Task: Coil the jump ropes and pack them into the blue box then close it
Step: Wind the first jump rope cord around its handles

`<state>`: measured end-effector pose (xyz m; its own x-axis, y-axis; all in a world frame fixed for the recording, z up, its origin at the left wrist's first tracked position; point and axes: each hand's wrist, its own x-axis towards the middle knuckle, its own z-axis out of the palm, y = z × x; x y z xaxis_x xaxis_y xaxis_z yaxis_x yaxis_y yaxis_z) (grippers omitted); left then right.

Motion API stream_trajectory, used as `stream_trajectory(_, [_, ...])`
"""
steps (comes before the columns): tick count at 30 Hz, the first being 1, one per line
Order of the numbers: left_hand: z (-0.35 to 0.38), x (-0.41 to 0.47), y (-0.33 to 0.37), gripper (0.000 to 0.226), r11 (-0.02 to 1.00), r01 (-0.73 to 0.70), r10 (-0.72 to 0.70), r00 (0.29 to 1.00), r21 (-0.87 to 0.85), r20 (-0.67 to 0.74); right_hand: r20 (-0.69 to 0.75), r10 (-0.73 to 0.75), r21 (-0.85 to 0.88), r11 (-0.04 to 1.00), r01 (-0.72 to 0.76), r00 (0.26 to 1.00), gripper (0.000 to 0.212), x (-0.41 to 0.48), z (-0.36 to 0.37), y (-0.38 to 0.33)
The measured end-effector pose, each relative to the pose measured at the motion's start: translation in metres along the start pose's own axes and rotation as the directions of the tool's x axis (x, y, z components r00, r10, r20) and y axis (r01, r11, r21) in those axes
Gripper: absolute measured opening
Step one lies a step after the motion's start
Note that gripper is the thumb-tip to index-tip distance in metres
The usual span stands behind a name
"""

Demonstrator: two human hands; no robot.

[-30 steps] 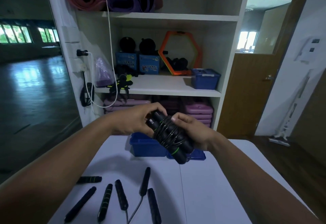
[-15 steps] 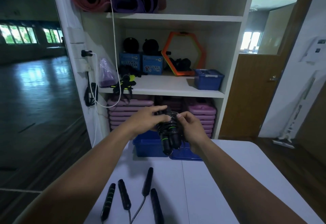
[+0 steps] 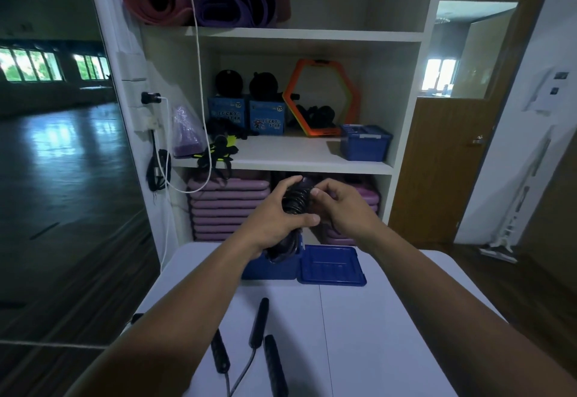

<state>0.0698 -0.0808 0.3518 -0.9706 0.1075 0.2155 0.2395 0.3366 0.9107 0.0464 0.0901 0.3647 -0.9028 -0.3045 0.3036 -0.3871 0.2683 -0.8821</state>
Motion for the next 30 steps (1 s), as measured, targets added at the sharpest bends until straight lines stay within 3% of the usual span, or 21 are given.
stream_trajectory(3, [-0.005,-0.002,0.000,0.080,0.993,-0.057,0.057,0.998,-0.104,0.000,0.045,-0.033,0.042,0.999,0.032,0.998,0.018,-0.002,-0.010,-0.008])
stream_trajectory(8, [-0.007,-0.007,-0.008,0.065,0.914,-0.034,0.046,0.999,-0.404,0.021,0.022,-0.160,-0.236,0.959,0.160,0.987,0.020,-0.004,-0.029,-0.015])
stream_trajectory(12, [-0.006,-0.014,-0.011,0.050,0.846,-0.068,0.066,0.998,-0.529,-0.022,-0.027,-0.149,-0.086,0.986,0.146,0.989,0.017,-0.009,-0.026,-0.015])
stream_trajectory(17, [-0.007,-0.016,-0.013,0.048,0.807,-0.077,0.067,0.997,-0.586,-0.040,-0.044,-0.126,0.049,0.991,0.128,0.991,0.015,-0.007,-0.011,-0.025])
stream_trajectory(24, [-0.012,-0.023,-0.014,0.058,0.846,-0.085,0.099,0.995,-0.527,-0.003,-0.027,-0.181,-0.054,0.982,0.179,0.983,0.013,-0.011,-0.004,-0.026])
stream_trajectory(28, [-0.012,-0.027,-0.020,0.060,0.851,-0.097,0.105,0.994,-0.516,-0.014,0.089,-0.029,0.129,0.991,0.018,0.996,0.015,-0.015,-0.006,-0.031])
stream_trajectory(30, [-0.010,-0.030,-0.023,0.060,0.853,-0.103,0.107,0.994,-0.512,-0.022,0.179,0.052,0.128,0.989,-0.075,0.982,0.015,-0.018,-0.009,-0.033])
